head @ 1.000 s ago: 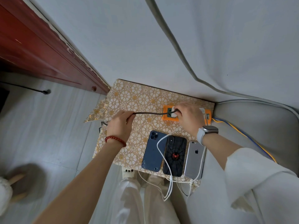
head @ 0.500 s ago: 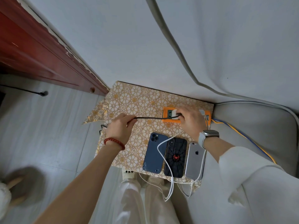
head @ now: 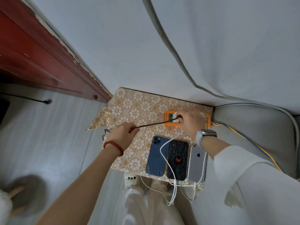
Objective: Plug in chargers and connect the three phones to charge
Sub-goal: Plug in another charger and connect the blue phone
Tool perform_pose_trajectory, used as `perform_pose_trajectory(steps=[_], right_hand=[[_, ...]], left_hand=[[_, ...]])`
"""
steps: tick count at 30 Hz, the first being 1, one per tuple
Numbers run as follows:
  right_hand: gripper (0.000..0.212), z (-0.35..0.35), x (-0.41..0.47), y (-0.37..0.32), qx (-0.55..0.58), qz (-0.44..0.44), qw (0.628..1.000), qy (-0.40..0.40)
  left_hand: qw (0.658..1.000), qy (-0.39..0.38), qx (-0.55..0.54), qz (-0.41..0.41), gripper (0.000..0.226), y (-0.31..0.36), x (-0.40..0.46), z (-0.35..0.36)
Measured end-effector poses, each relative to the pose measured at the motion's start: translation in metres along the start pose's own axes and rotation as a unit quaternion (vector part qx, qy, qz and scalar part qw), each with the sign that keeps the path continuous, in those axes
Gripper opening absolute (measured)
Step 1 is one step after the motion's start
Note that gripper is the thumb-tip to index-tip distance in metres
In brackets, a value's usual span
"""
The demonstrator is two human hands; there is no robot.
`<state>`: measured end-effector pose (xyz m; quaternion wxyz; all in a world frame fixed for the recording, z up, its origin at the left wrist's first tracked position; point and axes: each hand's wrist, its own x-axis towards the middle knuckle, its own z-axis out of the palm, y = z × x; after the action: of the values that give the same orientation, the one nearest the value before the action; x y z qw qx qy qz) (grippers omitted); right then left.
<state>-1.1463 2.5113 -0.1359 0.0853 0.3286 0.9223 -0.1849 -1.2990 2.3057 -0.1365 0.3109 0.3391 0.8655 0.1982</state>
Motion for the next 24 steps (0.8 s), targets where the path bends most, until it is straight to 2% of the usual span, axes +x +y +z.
perform_pose_trajectory(steps=[3, 6, 8, 11, 13, 15, 18, 20, 21, 22, 24], right_hand=[[0.023, 0.000, -0.001, -0.007, 0.016, 0.049, 0.999, -0.018], [0.042, 0.000, -0.015, -0.012, 0.022, 0.056, 0.997, -0.055], [0.044, -0.003, -0.034, -0.022, 0.087, 0.046, 0.995, 0.017], [0.037, -0.001, -0.072, -0.053, 0.217, 0.025, 0.968, 0.125], [0.033, 0.005, -0.097, -0.071, 0.258, 0.015, 0.954, 0.154], [0.031, 0.013, -0.123, -0.087, 0.295, 0.018, 0.944, 0.148], [0.028, 0.030, -0.162, -0.106, 0.345, 0.057, 0.934, 0.072], [0.027, 0.043, -0.184, -0.118, 0.384, 0.096, 0.918, -0.011], [0.029, 0.049, -0.193, -0.126, 0.401, 0.112, 0.907, -0.060], [0.033, 0.054, -0.200, -0.134, 0.413, 0.119, 0.896, -0.111], [0.047, 0.064, -0.211, -0.154, 0.420, 0.093, 0.877, -0.216]], left_hand=[[0.988, -0.128, 0.079, -0.028, 0.025, -0.015, -0.015, 0.005], [0.971, -0.155, 0.176, -0.052, 0.024, -0.043, -0.035, 0.005], [0.965, -0.148, 0.206, -0.072, 0.021, -0.062, -0.048, 0.003], [0.953, -0.166, 0.223, -0.116, 0.022, -0.086, -0.070, -0.002], [0.949, -0.178, 0.217, -0.142, 0.023, -0.099, -0.088, -0.004], [0.951, -0.176, 0.191, -0.166, 0.022, -0.105, -0.110, -0.005], [0.962, -0.157, 0.084, -0.205, 0.018, -0.098, -0.137, -0.011], [0.956, -0.170, -0.088, -0.224, 0.012, -0.086, -0.152, -0.018], [0.935, -0.180, -0.199, -0.231, 0.011, -0.078, -0.159, -0.024], [0.898, -0.182, -0.319, -0.241, 0.009, -0.071, -0.166, -0.031], [0.807, -0.159, -0.512, -0.247, 0.009, -0.061, -0.175, -0.045]])
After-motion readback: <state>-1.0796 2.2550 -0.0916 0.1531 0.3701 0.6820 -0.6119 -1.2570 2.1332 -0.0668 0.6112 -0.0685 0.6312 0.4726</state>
